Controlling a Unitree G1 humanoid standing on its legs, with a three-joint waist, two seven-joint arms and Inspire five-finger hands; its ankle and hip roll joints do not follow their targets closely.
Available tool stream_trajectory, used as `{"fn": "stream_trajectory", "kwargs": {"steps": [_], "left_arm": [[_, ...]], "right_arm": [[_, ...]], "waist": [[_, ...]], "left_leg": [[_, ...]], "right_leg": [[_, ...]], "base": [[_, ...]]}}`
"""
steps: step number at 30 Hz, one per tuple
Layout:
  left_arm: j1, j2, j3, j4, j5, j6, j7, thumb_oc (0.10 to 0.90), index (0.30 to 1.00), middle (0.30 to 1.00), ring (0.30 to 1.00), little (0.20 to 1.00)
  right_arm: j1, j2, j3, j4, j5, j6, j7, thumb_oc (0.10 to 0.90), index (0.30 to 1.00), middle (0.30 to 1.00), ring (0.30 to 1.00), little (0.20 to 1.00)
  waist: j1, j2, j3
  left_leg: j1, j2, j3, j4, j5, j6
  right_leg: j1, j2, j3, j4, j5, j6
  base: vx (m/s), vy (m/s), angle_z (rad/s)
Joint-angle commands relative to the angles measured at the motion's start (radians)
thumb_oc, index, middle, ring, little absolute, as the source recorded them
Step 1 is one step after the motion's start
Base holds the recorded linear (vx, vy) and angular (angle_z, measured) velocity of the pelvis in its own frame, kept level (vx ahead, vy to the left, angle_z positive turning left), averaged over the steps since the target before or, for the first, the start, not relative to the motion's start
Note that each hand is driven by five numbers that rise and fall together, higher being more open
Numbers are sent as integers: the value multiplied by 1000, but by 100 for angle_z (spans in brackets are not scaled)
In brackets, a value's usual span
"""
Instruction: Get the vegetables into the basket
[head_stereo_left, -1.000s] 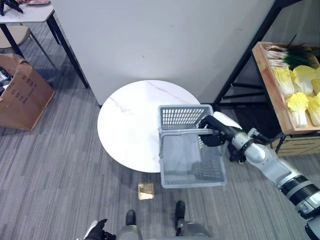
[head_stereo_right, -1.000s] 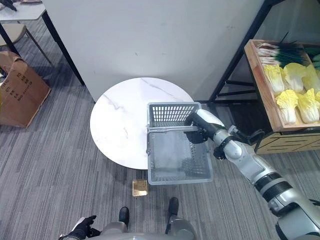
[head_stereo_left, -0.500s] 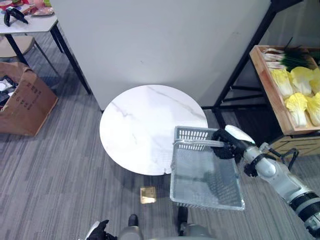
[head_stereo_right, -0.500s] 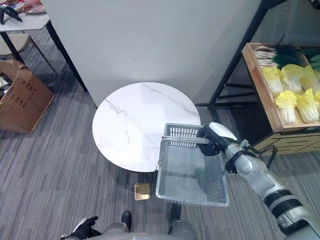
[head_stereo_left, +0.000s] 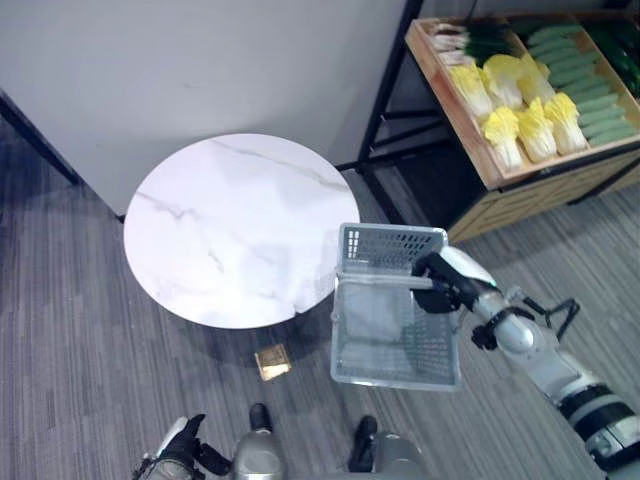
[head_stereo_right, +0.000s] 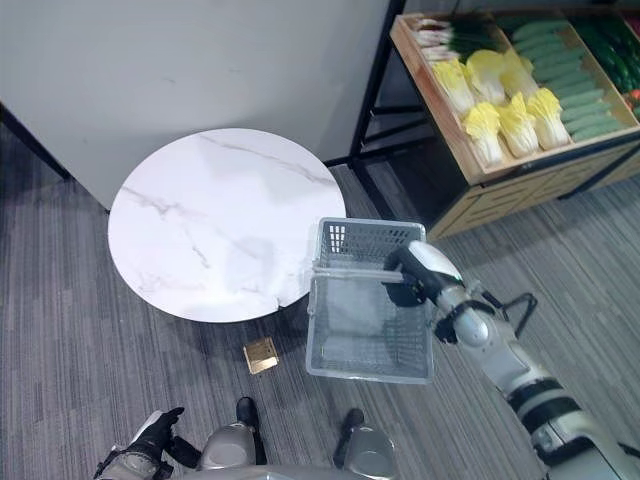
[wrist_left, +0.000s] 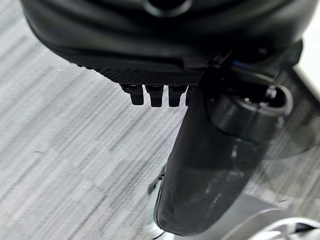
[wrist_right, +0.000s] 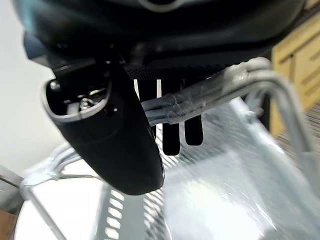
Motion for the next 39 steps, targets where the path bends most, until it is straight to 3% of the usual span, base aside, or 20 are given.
{"fn": "stream_trajectory", "kwargs": {"steps": [1, 2, 3, 10, 18, 19, 21, 22, 23, 24, 25, 29, 32, 35, 39], "left_arm": [[22, 10, -4, 19, -3, -9, -3, 900, 1000, 1000, 1000, 1000], [24, 7, -4, 22, 1, -8, -3, 900, 1000, 1000, 1000, 1000], [23, 7, -3, 21, 1, -9, -2, 900, 1000, 1000, 1000, 1000], [22, -32, -25, 27, 26, -7, -13, 900, 1000, 1000, 1000, 1000], [11, -50, -39, 16, 37, -6, -15, 900, 1000, 1000, 1000, 1000], [1, -53, -39, 9, 33, -7, -17, 900, 1000, 1000, 1000, 1000], [-2, -53, -26, -6, 19, -10, -14, 900, 1000, 1000, 1000, 1000], [-2, -55, -19, -16, -1, -11, -8, 900, 1000, 1000, 1000, 1000], [-3, -55, -19, -16, -1, -11, -8, 900, 1000, 1000, 1000, 1000], [-2, -59, -13, -23, -20, -15, -1, 900, 1000, 1000, 1000, 1000], [10, -63, -1, -28, -52, -23, 8, 900, 1000, 1000, 1000, 1000], [25, -63, -17, -34, -66, -38, 21, 900, 1000, 1000, 1000, 1000], [23, -65, -19, -18, -55, -33, 19, 900, 1000, 1000, 1000, 1000], [16, -63, -55, -14, -5, -37, 13, 900, 1000, 1000, 1000, 1000], [14, -52, -54, -25, 1, -42, 11, 900, 1000, 1000, 1000, 1000]], "right_arm": [[-142, -25, -83, -93, 40, -83, -90, 400, 300, 300, 300, 300], [-139, -29, -84, -104, 40, -84, -86, 400, 300, 300, 300, 300], [-139, -30, -85, -105, 40, -84, -86, 400, 300, 300, 300, 300], [-96, -81, -102, -169, 36, -100, -72, 400, 300, 300, 300, 300], [16, -139, -202, -267, 48, -116, -66, 400, 300, 300, 300, 300], [62, -158, -241, -289, 53, -123, -68, 400, 300, 300, 300, 300], [102, -175, -276, -310, 56, -128, -66, 400, 300, 300, 300, 300], [105, -180, -280, -319, 62, -130, -65, 400, 300, 300, 300, 300], [106, -180, -281, -319, 62, -130, -65, 400, 300, 300, 300, 300], [96, -183, -276, -309, 66, -131, -68, 400, 300, 300, 300, 300], [83, -187, -264, -296, 73, -134, -67, 400, 300, 300, 300, 300], [4, -169, -217, -259, 87, -142, -65, 400, 300, 300, 300, 300], [23, -166, -226, -266, 78, -138, -61, 400, 300, 300, 300, 300], [35, -146, -243, -266, 62, -127, -68, 400, 300, 300, 300, 300], [27, -126, -233, -239, 37, -117, -79, 400, 300, 300, 300, 300]], "waist": [[15, -37, -91], [11, -36, -96], [11, -37, -93], [-27, -8, -90], [-68, 35, -71], [-86, 38, -66], [-85, 30, -46], [-70, 31, -35], [-72, 31, -36], [-58, 29, -27], [-31, 25, -19], [10, 38, -26], [1, 42, -33], [-33, 36, -44], [-41, 27, -46]], "left_leg": [[-43, -54, 0, -19, -22, 20], [-29, -55, -9, -22, -39, 8], [-39, -52, 7, -18, -20, 16], [-44, -6, 39, -30, 38, -31], [-34, 60, 50, -13, 80, -69], [-45, 86, 29, 40, 66, -100], [-82, 110, -17, 154, 64, -96], [-99, 86, -106, 174, 75, -95], [-102, 85, -108, 172, 78, -94], [-127, 33, -211, 166, 70, -84], [-150, -51, -360, 109, 36, -63], [-180, -133, -614, 12, 85, -63], [-141, -118, -562, -16, 80, -54], [-103, -142, -508, -29, 52, -22], [-87, -160, -418, -14, 11, 13]], "right_leg": [[28, -89, 23, 9, 62, 42], [43, -85, 24, -6, 47, 52], [37, -85, 14, -11, 60, 41], [62, -32, 16, -112, 24, 22], [43, 18, 53, -64, -27, -18], [51, 39, 69, -56, -57, -28], [53, 60, 82, -54, -59, -57], [53, 65, 102, -53, -60, -61], [51, 65, 100, -55, -58, -62], [50, 63, 121, -57, -55, -61], [41, 73, 189, -55, -46, -55], [25, 120, 352, -52, -39, -45], [27, 118, 368, -41, -51, -42], [12, 79, 415, -38, -42, -10], [-24, 40, 487, -41, 0, 33]], "base": [[74, -95, -61], [15, -83, -28], [-14, -128, -14], [-27, -129, -11], [-25, -168, -12], [27, -255, -14], [-41, -251, -13], [-59, -77, -17], [-12, -14, -60], [25, -48, -85], [62, -46, -104], [121, 50, -131], [81, 188, -146], [60, 283, -81], [-3, 256, -49]]}}
